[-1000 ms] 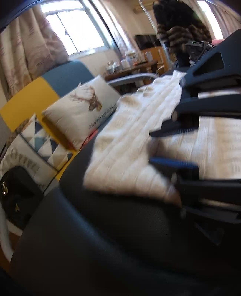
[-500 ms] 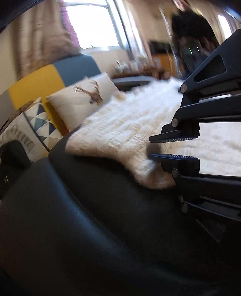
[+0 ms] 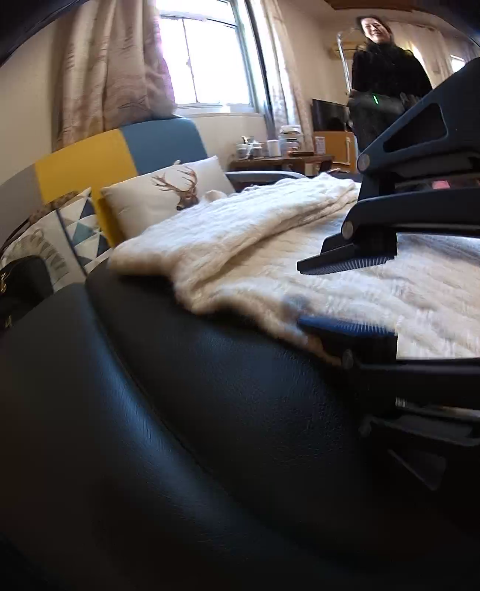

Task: Fold clothes

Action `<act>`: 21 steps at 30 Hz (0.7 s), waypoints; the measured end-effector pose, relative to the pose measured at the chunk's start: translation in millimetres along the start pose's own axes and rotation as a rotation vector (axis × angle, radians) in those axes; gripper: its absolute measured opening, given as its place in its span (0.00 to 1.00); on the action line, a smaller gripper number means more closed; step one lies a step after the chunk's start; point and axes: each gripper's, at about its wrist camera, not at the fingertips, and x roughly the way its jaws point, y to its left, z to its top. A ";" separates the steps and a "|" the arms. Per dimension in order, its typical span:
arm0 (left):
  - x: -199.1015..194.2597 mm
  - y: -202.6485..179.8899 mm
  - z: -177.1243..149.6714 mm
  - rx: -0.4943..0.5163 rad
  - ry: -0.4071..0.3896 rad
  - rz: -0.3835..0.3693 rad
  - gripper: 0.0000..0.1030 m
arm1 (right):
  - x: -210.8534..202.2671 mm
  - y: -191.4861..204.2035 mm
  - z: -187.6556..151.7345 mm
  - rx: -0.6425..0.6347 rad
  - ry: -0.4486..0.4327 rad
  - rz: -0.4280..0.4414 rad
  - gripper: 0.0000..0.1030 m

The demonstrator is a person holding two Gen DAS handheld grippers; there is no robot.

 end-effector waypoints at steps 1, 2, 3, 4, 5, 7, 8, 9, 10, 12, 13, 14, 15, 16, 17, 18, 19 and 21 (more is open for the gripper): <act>-4.5 2.2 0.0 0.002 -0.009 0.005 0.16 | -2.6 -1.2 -6.2 -0.022 -0.013 0.005 0.14; -9.9 3.8 -0.1 0.010 -0.017 0.012 0.16 | -5.1 -2.7 -11.8 -0.040 -0.023 0.010 0.11; -13.9 3.7 0.0 0.013 -0.018 0.015 0.16 | -7.3 -5.5 -13.9 -0.032 -0.020 0.012 0.10; -17.6 3.1 0.2 0.014 -0.016 0.017 0.16 | -9.3 -8.1 -14.2 -0.011 -0.018 0.021 0.10; -21.5 0.2 -0.2 0.014 -0.021 0.017 0.17 | -11.4 -9.3 -14.4 0.004 -0.017 0.029 0.13; -24.9 -11.8 0.9 0.027 -0.037 0.004 0.19 | -17.0 0.1 -15.1 -0.005 -0.035 0.028 0.17; -23.8 -19.8 2.8 0.031 -0.044 -0.012 0.22 | -19.6 5.0 -16.1 -0.012 -0.041 0.029 0.20; -22.8 -27.8 4.7 0.036 -0.051 -0.029 0.24 | -21.1 10.5 -20.3 -0.026 -0.042 0.034 0.20; -14.7 -38.6 8.9 0.051 -0.053 -0.031 0.28 | -22.0 15.1 -24.9 -0.037 -0.040 0.041 0.20; -0.2 -44.3 15.5 0.058 -0.042 -0.016 0.29 | -20.9 20.1 -33.7 -0.060 -0.030 0.047 0.20; 7.4 -39.4 17.4 0.047 -0.030 0.035 0.29 | -19.4 21.1 -37.8 -0.069 -0.021 0.042 0.20; 15.3 -32.6 19.0 0.033 -0.017 0.098 0.26 | -16.0 18.3 -41.3 -0.067 -0.001 0.017 0.20; 20.9 -27.5 22.0 0.032 -0.023 0.114 0.18 | -14.3 14.3 -45.9 -0.062 0.016 -0.007 0.19; 21.9 -24.4 24.3 0.041 -0.030 0.115 0.12 | -18.3 10.4 -48.2 -0.056 0.014 0.001 0.18; 17.4 -26.1 21.7 0.057 -0.033 0.108 0.12 | -22.4 6.4 -50.4 -0.051 0.011 0.010 0.18; 11.7 -29.1 17.9 0.073 -0.034 0.099 0.12 | -26.4 2.5 -52.7 -0.045 0.008 0.018 0.18; 6.0 -32.0 14.2 0.090 -0.036 0.091 0.12 | -30.4 -1.5 -55.0 -0.039 0.006 0.027 0.18; -5.4 -37.8 6.6 0.123 -0.039 0.073 0.13 | -49.8 -10.8 -58.8 -0.035 -0.040 0.010 0.18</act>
